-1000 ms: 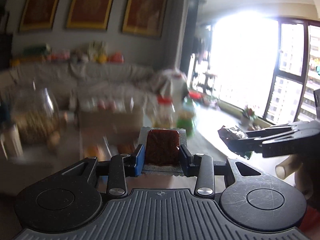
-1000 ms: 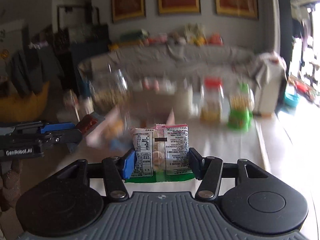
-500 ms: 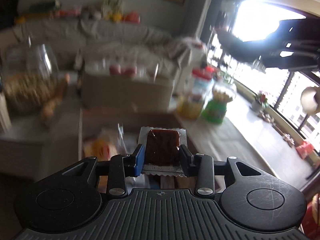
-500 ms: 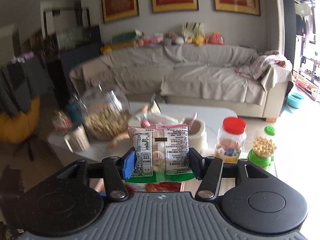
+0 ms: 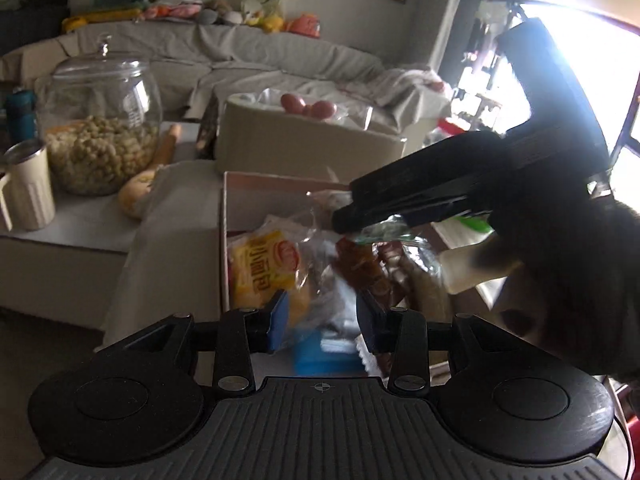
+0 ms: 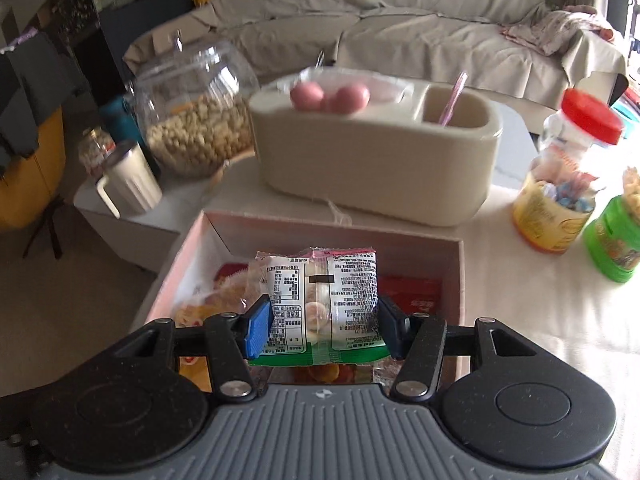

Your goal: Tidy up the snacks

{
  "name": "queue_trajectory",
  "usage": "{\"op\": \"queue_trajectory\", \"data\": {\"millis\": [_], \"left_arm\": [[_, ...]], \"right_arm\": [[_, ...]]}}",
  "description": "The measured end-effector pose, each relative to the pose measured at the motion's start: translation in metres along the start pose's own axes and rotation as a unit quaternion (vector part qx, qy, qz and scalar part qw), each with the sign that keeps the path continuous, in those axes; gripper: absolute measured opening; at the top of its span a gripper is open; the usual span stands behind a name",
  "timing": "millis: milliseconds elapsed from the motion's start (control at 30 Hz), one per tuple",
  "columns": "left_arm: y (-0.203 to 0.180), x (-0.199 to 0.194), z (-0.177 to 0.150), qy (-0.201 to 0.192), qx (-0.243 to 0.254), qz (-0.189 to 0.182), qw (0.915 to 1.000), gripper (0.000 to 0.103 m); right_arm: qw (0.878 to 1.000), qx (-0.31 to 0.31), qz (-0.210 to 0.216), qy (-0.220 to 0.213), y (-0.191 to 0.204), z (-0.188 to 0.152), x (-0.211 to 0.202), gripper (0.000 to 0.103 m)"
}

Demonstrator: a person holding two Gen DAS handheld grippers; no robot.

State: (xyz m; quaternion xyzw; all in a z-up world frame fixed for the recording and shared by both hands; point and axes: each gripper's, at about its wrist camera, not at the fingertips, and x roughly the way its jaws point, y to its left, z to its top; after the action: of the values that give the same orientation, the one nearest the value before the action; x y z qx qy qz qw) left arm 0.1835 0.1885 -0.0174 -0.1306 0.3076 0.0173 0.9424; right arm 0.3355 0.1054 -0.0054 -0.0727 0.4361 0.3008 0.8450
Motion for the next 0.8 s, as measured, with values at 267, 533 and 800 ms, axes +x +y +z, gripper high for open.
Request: {"op": "queue_trajectory", "data": {"millis": [267, 533, 800], "left_arm": [[0.003, -0.011, 0.001, -0.011, -0.006, 0.014, 0.9998, 0.042], [0.001, -0.088, 0.005, -0.091, -0.021, 0.028, 0.9952, 0.042], [-0.055, -0.158, -0.058, -0.101, 0.001, -0.002, 0.9949, 0.023]], "right_arm": [[0.998, -0.053, -0.006, -0.031, 0.013, -0.013, -0.019, 0.065], [0.986, 0.038, 0.074, -0.146, -0.020, -0.028, -0.138, 0.080], [0.988, 0.022, 0.056, -0.140, -0.014, -0.150, -0.216, 0.081]]}}
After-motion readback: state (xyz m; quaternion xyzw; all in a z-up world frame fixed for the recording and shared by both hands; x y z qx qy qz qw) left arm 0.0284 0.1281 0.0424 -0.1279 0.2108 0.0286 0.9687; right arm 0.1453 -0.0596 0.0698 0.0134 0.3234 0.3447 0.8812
